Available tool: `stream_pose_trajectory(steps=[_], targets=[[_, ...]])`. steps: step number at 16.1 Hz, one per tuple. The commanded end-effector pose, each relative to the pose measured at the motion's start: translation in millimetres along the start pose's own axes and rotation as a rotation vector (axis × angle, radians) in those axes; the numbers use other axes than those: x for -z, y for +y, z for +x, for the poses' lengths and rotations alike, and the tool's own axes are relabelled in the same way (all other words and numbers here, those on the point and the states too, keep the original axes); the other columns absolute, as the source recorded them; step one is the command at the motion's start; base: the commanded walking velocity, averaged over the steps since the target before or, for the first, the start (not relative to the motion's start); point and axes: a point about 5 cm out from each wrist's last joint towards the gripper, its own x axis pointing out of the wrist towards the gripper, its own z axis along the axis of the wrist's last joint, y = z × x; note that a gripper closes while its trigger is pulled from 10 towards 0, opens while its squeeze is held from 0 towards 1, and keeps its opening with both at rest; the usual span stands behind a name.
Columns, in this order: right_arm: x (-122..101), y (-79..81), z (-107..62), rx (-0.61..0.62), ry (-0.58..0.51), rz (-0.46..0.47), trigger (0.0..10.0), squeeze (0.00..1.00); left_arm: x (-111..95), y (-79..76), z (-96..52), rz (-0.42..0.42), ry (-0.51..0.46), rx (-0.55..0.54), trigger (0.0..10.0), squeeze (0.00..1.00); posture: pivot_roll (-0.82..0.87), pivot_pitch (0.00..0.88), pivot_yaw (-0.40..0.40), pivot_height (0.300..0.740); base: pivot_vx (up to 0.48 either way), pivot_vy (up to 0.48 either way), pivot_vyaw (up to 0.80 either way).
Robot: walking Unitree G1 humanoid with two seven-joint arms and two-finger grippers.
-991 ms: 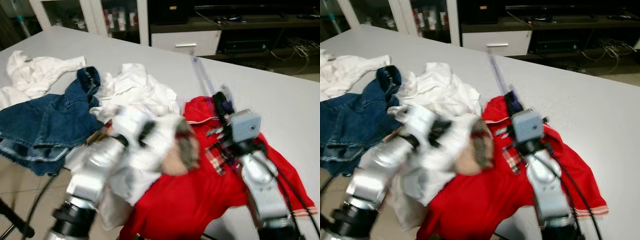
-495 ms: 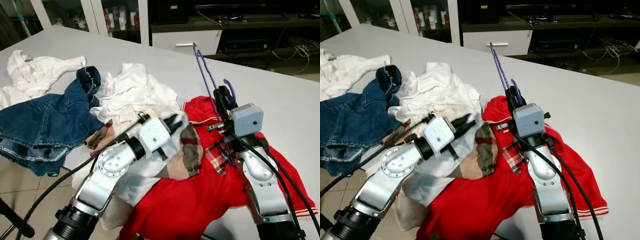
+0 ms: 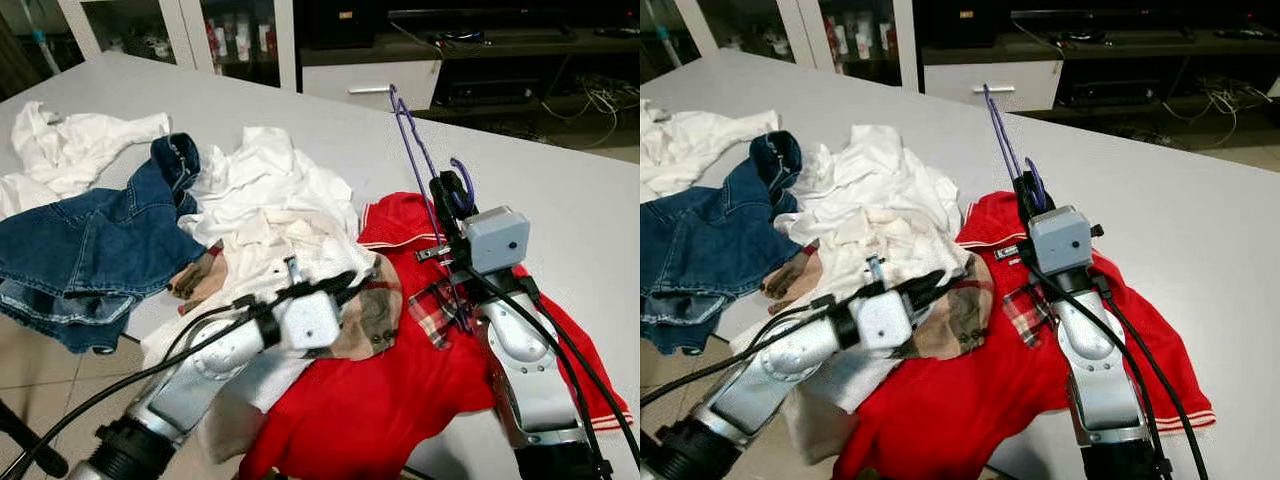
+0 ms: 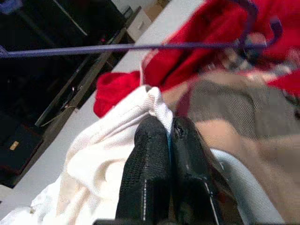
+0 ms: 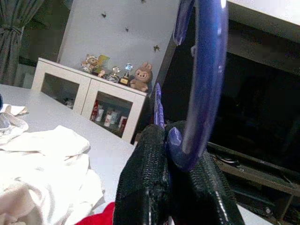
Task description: Hang hanger
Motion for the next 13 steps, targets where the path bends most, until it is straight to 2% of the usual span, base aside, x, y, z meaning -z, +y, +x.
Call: stream_pose_trajectory(steps=[1,2,3,4,5,6,7,9,10,11,12,13], targets=[[0,-3.7,1.0,0.013,0.001,0.003,10.0,0.0,7,-6.0,-3.5,0.0,0.025,0.012,0.0,0.0,0.07,0.019,0.012,0.74,0.0,0.0,0.0],[1,-3.2,2.5,0.008,-0.001,0.003,10.0,0.0,9,-6.2,-2.4,-0.054,0.018,-0.025,0.0,0.0,0.08,0.016,0.009,0.74,0.0,0.0,0.0],[1,-3.1,3.4,0.006,-0.002,0.004,10.0,0.0,9,-6.0,-0.8,-0.075,0.017,-0.04,2.0,0.0,0.08,0.011,0.007,0.74,0.0,0.0,0.0],[1,-3.0,4.3,0.004,-0.003,0.004,10.0,0.0,10,-5.9,1.0,-0.094,0.015,-0.055,2.0,0.0,0.08,0.011,0.007,0.74,0.0,0.0,0.0],[0,-3.0,5.2,0.002,-0.007,0.003,10.0,0.0,7,-6.1,2.9,-0.171,-0.015,-0.091,10.0,0.0,0.08,0.008,0.007,0.74,0.0,0.0,0.0],[0,-3.3,5.5,0.001,-0.008,0.003,10.0,0.0,6,-4.6,2.9,-0.216,-0.037,-0.126,10.0,0.64,0.08,0.007,0.005,0.74,0.0,0.0,0.0],[0,-3.6,5.8,0.001,-0.009,0.003,10.0,0.0,5,-3.2,2.3,-0.252,-0.057,-0.15,10.0,1.0,0.08,0.004,0.004,0.74,0.0,0.0,0.0],[0,-4.0,6.0,0.0,-0.01,0.002,10.0,0.0,4,-2.6,-1.0,-0.295,-0.103,-0.165,10.0,1.0,0.08,0.001,0.004,0.74,0.0,0.0,0.0],[0,-3.7,5.8,-0.003,-0.011,0.001,10.0,0.0,5,5.4,-2.4,-0.324,-0.121,-0.252,10.0,1.0,0.08,0.001,0.004,0.74,0.0,0.0,0.0],[0,-3.6,5.8,-0.003,-0.011,0.001,10.0,0.0,5,7.5,-2.7,-0.332,-0.125,-0.276,10.0,1.0,0.08,0.001,0.004,0.74,0.0,0.0,0.0],[0,-3.9,5.4,-0.003,-0.011,0.0,10.0,0.0,2,17.0,-4.0,-0.361,-0.174,-0.33,10.0,0.0,0.08,0.003,0.004,0.74,0.0,0.0,0.0],[0,-4.1,5.2,-0.003,-0.01,0.0,10.0,0.0,-2,27.3,-7.1,-0.416,-0.234,-0.388,10.0,0.0,0.08,0.003,0.004,0.74,0.0,0.0,0.0]])
